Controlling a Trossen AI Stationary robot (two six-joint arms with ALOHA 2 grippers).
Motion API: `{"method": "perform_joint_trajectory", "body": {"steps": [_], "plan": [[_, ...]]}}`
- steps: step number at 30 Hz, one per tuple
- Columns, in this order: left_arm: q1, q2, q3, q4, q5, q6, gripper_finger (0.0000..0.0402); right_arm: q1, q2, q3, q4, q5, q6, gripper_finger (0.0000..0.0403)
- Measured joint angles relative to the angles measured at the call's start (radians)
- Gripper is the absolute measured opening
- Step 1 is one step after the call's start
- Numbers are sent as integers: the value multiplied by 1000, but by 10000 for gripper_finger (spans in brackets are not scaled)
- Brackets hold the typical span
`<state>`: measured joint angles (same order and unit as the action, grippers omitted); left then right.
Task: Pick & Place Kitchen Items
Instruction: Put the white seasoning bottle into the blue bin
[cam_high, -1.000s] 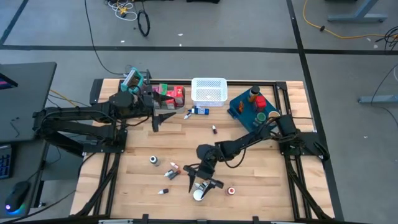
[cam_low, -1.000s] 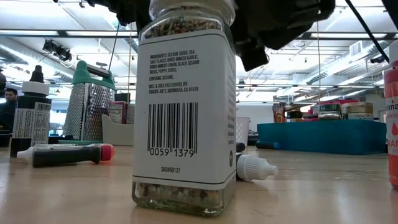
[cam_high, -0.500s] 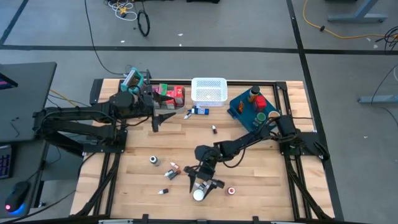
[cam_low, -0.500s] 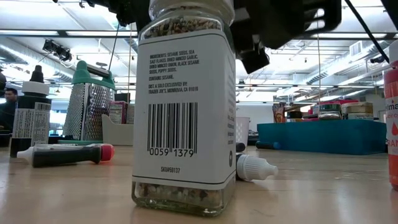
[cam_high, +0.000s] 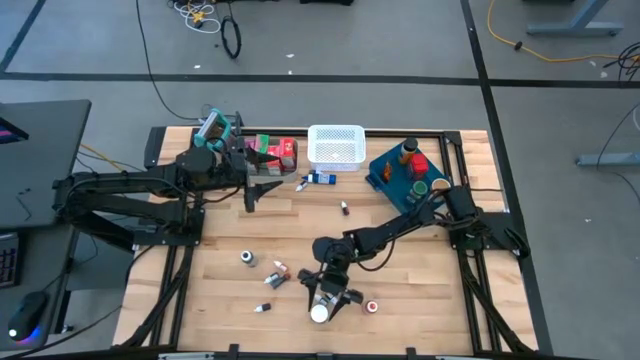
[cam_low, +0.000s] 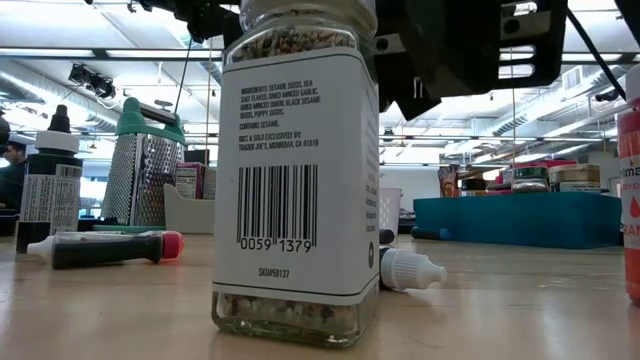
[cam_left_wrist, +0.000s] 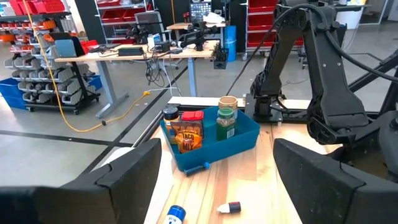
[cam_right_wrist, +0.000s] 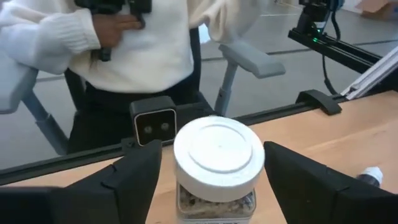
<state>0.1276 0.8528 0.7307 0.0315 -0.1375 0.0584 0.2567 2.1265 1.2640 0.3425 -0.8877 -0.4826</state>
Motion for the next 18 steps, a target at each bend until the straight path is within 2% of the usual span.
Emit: {"method": "perform_joint_trajectory", "body": {"steps": [5,18], "plan": [[0,0,0,0,0,0,316,6,34,0,86,-47,14,268],[0,0,0,-70,0,-3,316,-15,43,0,111,-72,33,222]]}}
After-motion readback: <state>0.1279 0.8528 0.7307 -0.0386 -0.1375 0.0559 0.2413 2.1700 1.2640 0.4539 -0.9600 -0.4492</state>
